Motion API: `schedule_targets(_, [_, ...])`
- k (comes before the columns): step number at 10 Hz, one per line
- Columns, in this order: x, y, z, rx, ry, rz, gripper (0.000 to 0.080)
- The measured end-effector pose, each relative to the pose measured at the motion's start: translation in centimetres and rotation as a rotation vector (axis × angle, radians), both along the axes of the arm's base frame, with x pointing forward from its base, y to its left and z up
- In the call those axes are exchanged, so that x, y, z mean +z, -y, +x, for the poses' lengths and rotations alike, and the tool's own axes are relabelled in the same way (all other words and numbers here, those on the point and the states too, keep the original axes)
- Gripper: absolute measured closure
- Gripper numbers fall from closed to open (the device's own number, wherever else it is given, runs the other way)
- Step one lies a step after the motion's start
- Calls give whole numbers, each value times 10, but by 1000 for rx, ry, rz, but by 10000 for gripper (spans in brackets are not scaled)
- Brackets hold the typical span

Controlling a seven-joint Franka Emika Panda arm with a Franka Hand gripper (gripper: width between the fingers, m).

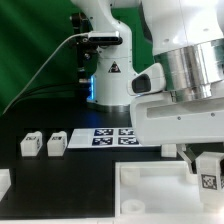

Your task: Assemble one leg

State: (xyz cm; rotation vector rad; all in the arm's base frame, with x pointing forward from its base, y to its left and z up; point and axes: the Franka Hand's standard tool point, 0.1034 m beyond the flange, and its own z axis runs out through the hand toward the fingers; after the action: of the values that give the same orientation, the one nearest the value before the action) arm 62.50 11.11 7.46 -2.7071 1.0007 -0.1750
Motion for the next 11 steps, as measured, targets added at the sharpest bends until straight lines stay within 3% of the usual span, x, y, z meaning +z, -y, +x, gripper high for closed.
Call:
schedule_targets(1, [0,0,0,-114,-18,27,504])
schedule_targets(2, [-1,0,-1,-385,-60,96,504])
schedule_targets(4, [-1,-1,-1,-668,-114,198,504])
schedule_targets(5, [-1,-1,-1,-721,-133,215,502])
schedule_targets(8, [-1,-1,-2,-734,-141,217,502])
schedule_targets(9, [-1,-1,-2,-710,-135,212,274])
schedule_targets(10, [-2,-1,-3,-679,-137,204,274])
schedule_targets(11, [-4,-4,-10,-527,-161,166,189])
